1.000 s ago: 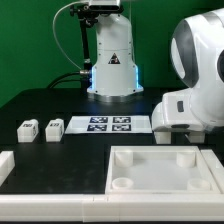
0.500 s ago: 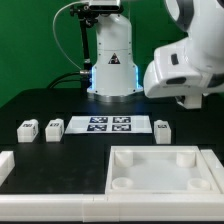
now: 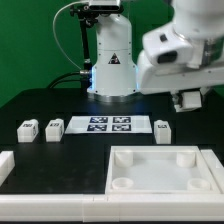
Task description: Assemble one leg
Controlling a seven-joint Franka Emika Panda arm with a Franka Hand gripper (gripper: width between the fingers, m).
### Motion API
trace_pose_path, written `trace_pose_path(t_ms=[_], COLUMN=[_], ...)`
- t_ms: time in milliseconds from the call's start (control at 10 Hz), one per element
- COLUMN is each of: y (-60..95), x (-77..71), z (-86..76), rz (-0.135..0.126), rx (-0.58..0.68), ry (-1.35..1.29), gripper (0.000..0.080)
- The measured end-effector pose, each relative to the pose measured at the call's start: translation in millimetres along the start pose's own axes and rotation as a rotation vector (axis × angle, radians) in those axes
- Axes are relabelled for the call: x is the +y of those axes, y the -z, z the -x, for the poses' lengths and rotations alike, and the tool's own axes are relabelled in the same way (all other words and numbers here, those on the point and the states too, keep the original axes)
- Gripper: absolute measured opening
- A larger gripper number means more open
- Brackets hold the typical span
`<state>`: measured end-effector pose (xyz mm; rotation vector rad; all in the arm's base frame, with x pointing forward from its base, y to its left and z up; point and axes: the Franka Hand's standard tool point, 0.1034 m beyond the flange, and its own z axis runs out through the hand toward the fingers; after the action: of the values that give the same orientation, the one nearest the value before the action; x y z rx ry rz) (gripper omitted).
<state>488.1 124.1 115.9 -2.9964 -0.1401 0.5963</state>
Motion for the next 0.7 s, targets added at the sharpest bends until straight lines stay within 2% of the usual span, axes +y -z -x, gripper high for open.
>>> trace_pose_path(t_ms=[100,200,300,400,600,700], y=[28.6,47.0,55.4,62.3,57.9,59.0], x=[8.7,18.5,22.7,22.3,24.7,25.2], z=[-21.6,-30.9,-29.9,-43.8,-41.0,-42.6], rz=[0.004,0.006,-0.012,-0.008,0.008,0.01], rx=[0.126,0.247,0.273,0.41,0.66,0.738], ry=[0.001,0.008,-0.016,-0.014,-0.008,-0.006], gripper=[0.0294,0.0294,0.0294,0.0294,0.0294,0.0294])
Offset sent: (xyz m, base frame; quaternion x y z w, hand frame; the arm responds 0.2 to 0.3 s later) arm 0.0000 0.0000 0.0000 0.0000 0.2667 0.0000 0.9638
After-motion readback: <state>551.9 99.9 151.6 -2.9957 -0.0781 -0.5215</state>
